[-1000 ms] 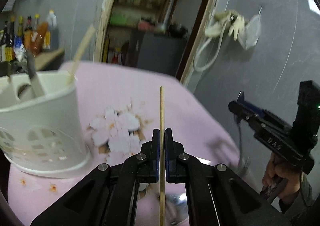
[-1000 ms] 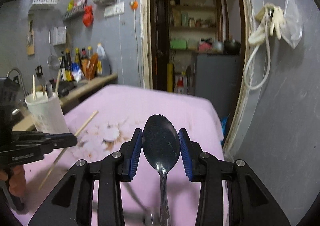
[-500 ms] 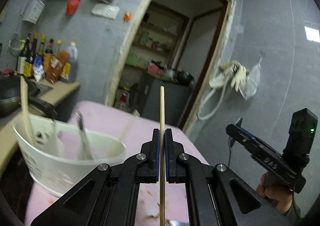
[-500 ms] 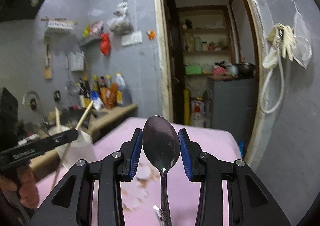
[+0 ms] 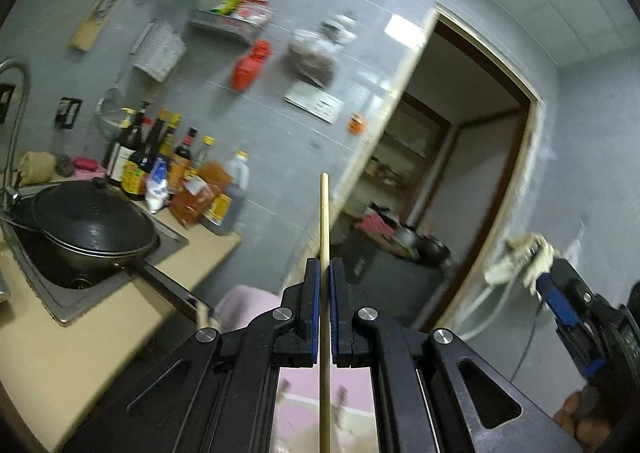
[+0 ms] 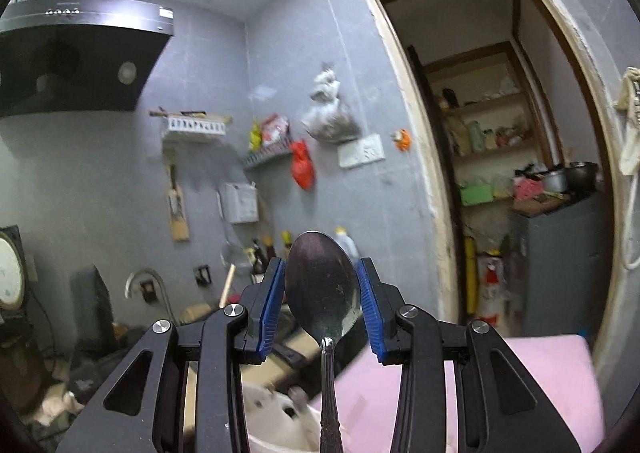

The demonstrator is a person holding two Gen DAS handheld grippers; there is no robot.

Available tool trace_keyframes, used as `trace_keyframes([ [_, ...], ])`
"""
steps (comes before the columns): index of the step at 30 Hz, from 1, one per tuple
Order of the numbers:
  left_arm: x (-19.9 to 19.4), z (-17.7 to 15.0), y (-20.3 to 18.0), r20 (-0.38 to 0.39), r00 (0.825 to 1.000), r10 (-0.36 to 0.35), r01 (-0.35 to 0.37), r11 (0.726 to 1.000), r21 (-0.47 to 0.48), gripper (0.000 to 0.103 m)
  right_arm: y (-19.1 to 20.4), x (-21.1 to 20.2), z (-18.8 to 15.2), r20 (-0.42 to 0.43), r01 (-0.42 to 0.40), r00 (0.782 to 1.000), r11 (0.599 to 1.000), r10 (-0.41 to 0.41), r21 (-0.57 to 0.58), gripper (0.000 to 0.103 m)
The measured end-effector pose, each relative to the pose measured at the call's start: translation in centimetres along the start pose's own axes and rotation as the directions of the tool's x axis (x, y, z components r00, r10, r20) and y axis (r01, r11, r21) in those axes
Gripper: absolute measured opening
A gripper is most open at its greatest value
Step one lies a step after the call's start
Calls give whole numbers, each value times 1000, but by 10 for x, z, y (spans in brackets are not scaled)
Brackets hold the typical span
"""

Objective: Organize utensils
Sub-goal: 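Lift the chopstick with the left tool while the right tool lifts the ornate spoon toward the caddy, then lower the chopstick into the caddy and open the left tool while the right tool releases the spoon there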

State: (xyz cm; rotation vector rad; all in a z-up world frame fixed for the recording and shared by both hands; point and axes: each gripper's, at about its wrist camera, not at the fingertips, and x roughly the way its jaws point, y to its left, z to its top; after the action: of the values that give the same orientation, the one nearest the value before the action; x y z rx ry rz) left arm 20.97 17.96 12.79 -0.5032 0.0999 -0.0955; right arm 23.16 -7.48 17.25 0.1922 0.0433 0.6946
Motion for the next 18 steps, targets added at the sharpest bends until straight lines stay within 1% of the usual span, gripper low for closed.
trace_keyframes([
  [2,6,4,15,33,999,12,-12,1000,-19,2,7,12,-4,20,-10,1000,1000,10,4,34],
  [4,11,4,22,55,998,22,-21,1000,-12,2,13,26,-11,30,-9,1000,1000,9,6,34],
  [9,20,-14,30,101,994,43,-45,999,23,2,16,44,-35,53,-2,999,1000,2,0,34],
  [12,21,-27,28,121,991,50,-56,998,40,2,14,52,-49,40,15,999,1000,-15,-10,34],
  [18,23,-49,26,133,988,78,-91,992,91,2,6,65,-75,-27,35,999,999,-35,-22,34],
])
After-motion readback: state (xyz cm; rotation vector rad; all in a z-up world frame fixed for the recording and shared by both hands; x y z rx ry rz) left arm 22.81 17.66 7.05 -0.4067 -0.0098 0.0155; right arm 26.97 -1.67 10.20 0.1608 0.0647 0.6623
